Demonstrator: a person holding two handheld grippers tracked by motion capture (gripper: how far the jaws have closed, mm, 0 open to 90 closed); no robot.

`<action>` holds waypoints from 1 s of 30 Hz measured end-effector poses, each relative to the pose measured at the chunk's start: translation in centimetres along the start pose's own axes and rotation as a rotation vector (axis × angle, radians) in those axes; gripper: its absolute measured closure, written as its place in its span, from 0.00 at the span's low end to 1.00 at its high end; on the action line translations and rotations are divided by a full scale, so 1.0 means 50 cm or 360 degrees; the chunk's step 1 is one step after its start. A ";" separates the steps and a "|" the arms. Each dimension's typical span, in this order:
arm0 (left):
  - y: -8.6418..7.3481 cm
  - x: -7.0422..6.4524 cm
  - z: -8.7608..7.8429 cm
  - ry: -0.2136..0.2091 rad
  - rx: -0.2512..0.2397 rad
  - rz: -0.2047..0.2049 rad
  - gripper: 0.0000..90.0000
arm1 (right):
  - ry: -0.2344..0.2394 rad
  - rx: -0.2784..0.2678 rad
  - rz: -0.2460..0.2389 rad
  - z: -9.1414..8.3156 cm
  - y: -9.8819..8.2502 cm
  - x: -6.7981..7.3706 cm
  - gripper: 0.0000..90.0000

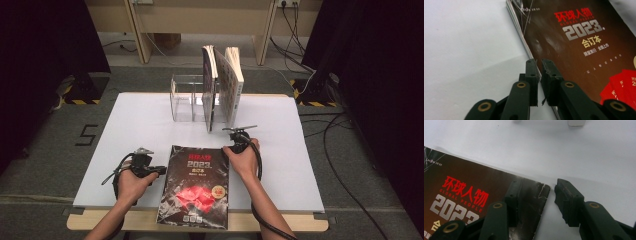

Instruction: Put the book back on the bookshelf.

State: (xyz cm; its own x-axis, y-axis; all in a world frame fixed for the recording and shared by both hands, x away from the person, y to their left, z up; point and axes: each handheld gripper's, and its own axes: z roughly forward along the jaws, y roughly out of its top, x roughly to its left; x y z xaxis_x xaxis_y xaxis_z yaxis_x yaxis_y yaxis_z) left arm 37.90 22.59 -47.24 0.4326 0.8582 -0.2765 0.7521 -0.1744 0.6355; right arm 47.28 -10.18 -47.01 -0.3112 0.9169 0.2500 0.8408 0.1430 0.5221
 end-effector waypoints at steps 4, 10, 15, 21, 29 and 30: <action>-0.001 -0.005 0.004 -0.0009 -0.0016 -0.0010 0.84 | 0.0006 0.0007 0.0003 0.002 0.004 0.001 0.63; -0.007 -0.015 0.013 -0.0046 0.0008 0.0008 0.84 | 0.0023 0.0016 0.0008 0.006 0.010 0.003 0.63; -0.009 -0.016 0.013 -0.0041 0.0028 0.0017 0.84 | 0.0052 0.0012 0.0032 0.009 0.011 0.006 0.61; -0.011 -0.019 0.016 -0.0021 0.0056 0.0024 0.85 | 0.0063 0.0000 0.0058 0.009 0.008 0.004 0.61; -0.014 -0.022 0.018 0.0001 0.0055 0.0030 0.87 | 0.0074 -0.0030 0.0091 0.007 -0.001 0.004 0.61; -0.014 -0.022 0.018 0.0004 0.0054 0.0030 0.87 | 0.0074 -0.0016 0.0098 0.005 -0.002 0.005 0.61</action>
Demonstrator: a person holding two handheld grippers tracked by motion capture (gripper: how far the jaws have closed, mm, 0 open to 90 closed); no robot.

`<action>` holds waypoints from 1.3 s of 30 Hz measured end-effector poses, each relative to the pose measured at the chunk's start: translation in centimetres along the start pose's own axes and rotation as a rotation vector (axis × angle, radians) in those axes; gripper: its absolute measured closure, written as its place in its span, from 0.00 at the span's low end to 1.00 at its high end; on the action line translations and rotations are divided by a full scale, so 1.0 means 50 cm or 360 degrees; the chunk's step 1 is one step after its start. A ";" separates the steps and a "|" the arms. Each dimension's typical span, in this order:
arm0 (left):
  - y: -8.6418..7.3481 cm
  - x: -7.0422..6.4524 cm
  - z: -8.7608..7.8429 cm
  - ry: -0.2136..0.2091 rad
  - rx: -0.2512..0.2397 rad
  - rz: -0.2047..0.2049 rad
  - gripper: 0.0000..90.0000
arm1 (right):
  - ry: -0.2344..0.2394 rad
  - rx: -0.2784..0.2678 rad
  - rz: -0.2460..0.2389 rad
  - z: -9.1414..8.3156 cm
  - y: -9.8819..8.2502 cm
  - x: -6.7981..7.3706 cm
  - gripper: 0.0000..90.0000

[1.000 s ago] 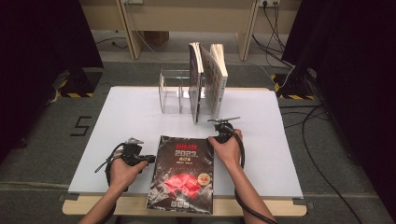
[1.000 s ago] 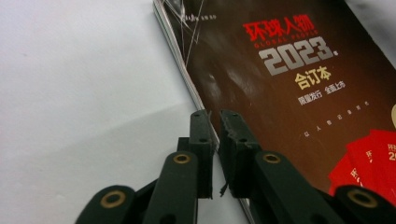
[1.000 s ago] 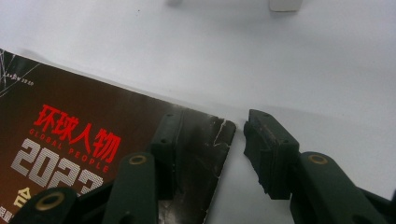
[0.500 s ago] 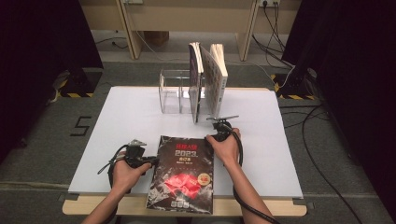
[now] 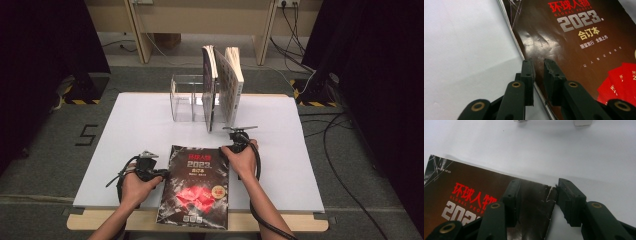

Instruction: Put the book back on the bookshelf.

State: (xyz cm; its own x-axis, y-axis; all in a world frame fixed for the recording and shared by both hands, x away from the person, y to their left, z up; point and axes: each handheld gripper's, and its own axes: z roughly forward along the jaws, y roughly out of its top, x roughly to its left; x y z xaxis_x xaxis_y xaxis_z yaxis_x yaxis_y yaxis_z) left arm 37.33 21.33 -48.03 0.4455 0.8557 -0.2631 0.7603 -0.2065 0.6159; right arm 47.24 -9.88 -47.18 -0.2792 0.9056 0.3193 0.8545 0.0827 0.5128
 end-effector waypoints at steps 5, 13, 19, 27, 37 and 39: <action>0.000 -0.001 0.000 0.0008 0.0001 0.0000 0.87 | 0.0018 0.0008 0.0022 -0.004 -0.007 0.002 0.61; -0.002 -0.003 0.000 0.0025 -0.0004 0.0023 0.87 | 0.0098 0.0091 0.0017 -0.010 -0.013 0.002 0.71; -0.006 -0.004 -0.003 0.0034 -0.0006 0.0037 0.85 | 0.0236 0.0127 0.0024 -0.028 -0.007 0.007 0.92; -0.005 0.002 -0.016 0.0000 -0.0079 -0.0022 0.78 | 0.0352 0.0063 0.0049 -0.060 0.004 0.021 0.97; 0.004 0.003 -0.047 0.0023 -0.0227 -0.0043 0.68 | 0.0391 -0.0066 0.0000 -0.101 0.014 0.054 0.97; 0.006 0.003 -0.052 0.0022 -0.0245 -0.0054 0.66 | 0.0399 -0.0088 -0.0013 -0.110 0.015 0.061 0.97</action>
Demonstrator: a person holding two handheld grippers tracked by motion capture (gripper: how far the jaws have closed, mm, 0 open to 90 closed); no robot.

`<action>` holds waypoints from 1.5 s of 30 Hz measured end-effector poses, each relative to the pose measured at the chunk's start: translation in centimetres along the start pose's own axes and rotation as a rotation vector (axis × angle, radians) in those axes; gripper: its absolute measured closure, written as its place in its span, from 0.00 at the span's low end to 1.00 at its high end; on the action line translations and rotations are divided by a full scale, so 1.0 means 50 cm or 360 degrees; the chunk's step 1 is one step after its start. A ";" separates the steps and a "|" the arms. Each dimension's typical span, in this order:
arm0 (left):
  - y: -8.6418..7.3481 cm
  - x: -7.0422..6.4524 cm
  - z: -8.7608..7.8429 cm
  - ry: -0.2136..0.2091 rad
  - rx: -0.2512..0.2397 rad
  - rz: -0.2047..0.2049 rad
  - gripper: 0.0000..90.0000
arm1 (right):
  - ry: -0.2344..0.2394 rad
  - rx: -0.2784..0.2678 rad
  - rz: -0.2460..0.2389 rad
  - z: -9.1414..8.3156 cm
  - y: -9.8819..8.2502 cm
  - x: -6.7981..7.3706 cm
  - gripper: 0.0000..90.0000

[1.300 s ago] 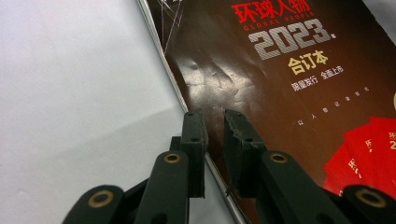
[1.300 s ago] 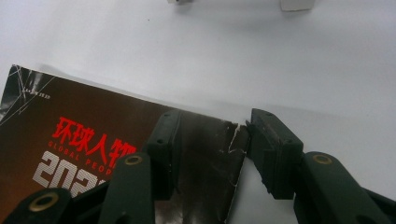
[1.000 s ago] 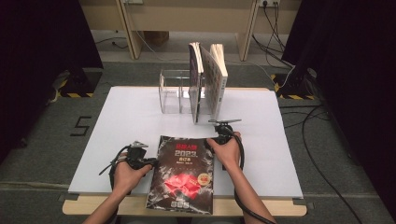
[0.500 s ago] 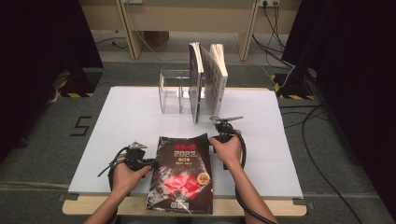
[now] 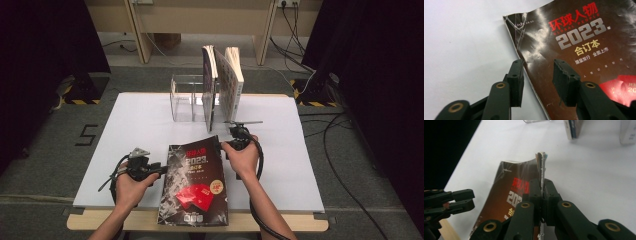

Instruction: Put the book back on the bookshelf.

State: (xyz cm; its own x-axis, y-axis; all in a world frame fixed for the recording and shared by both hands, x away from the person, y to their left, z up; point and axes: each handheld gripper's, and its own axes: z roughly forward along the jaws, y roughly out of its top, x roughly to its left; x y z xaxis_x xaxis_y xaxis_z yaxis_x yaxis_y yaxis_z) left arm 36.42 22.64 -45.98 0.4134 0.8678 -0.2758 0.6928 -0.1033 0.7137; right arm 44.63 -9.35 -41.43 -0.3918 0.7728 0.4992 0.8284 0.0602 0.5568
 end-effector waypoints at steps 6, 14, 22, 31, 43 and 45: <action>0.007 0.002 -0.010 -0.0002 -0.0054 -0.0010 0.62 | 0.0008 -0.0097 -0.0061 -0.025 0.009 0.034 0.97; 0.011 0.004 -0.017 -0.0012 -0.0072 -0.0009 0.59 | -0.0002 -0.0216 -0.0112 -0.049 0.026 0.062 0.97; 0.013 0.004 -0.018 -0.0019 -0.0091 -0.0013 0.59 | -0.0016 -0.0300 -0.0169 -0.066 0.046 0.087 0.97; 0.016 0.005 -0.019 -0.0017 -0.0102 -0.0012 0.59 | -0.0053 -0.0374 -0.0230 -0.077 0.060 0.110 0.97; 0.020 0.007 -0.027 -0.0013 -0.0138 -0.0011 0.58 | -0.0058 -0.0485 -0.0263 -0.082 0.077 0.134 0.97; 0.021 0.007 -0.028 -0.0012 -0.0141 -0.0014 0.58 | -0.0065 -0.0498 -0.0265 -0.083 0.079 0.135 0.97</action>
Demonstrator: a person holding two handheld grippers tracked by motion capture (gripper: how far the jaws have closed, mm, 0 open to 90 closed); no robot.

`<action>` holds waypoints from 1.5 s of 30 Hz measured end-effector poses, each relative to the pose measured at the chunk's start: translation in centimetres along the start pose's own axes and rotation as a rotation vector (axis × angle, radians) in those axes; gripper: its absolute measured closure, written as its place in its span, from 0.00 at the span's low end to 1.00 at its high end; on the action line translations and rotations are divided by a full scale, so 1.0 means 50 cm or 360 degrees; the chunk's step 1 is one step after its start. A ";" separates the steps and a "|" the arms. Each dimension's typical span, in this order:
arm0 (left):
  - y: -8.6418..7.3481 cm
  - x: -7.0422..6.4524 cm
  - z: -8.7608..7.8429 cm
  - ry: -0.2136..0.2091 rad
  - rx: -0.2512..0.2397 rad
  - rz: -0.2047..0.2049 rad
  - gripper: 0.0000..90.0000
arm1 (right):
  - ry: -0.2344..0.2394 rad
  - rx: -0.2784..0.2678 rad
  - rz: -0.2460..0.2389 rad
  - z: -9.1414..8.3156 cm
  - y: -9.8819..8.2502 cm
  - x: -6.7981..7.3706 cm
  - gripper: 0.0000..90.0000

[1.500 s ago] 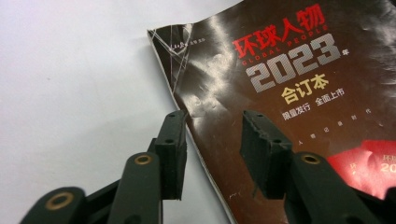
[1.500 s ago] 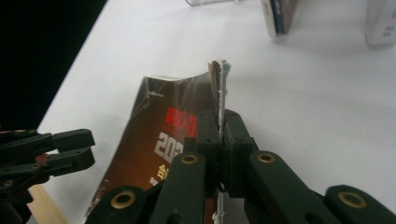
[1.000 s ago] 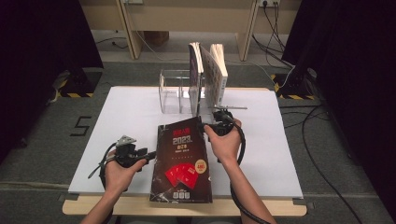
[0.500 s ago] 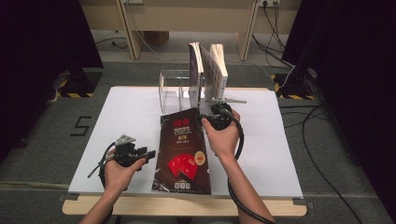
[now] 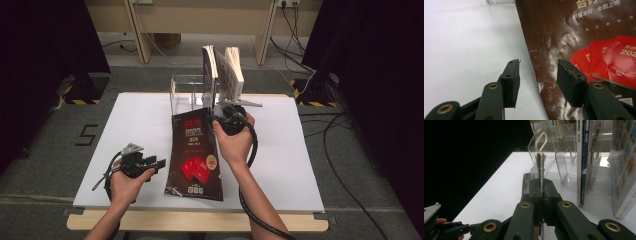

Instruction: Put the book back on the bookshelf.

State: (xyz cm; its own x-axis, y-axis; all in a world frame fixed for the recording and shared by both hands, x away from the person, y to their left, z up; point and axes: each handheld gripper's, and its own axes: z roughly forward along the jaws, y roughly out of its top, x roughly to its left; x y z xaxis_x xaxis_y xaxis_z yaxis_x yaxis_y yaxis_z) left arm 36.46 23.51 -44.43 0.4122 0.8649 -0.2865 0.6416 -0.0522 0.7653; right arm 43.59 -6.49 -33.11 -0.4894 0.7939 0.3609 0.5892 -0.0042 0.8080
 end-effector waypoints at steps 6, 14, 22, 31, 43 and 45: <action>0.003 -0.001 0.000 -0.0009 -0.0014 0.0003 0.58 | -0.0008 -0.0042 -0.0021 -0.002 0.010 0.007 0.97; 0.012 -0.008 0.001 -0.0034 -0.0048 0.0008 0.57 | -0.0026 -0.0111 -0.0015 0.002 0.026 0.020 0.97; 0.014 -0.009 0.001 -0.0037 -0.0066 0.0010 0.57 | -0.0065 -0.0152 -0.0050 0.011 0.035 0.032 0.97; 0.029 -0.019 0.004 -0.0053 -0.0096 0.0029 0.56 | -0.0084 -0.0222 -0.0059 0.014 0.045 0.039 0.97; 0.071 -0.031 0.007 -0.0066 -0.0152 0.0048 0.54 | -0.0119 -0.0296 -0.0094 0.020 0.062 0.047 0.97; 0.080 -0.032 0.007 -0.0069 -0.0167 0.0055 0.53 | -0.0121 -0.0301 -0.0096 0.022 0.066 0.050 0.97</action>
State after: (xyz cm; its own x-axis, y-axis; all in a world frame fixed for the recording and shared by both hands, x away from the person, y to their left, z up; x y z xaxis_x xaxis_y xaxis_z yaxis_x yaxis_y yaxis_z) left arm 38.58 21.76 -41.10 0.4619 0.8409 -0.2821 0.5565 -0.0271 0.8304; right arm 45.01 -3.85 -30.08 -0.4659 0.8398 0.2786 0.4256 -0.0634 0.9027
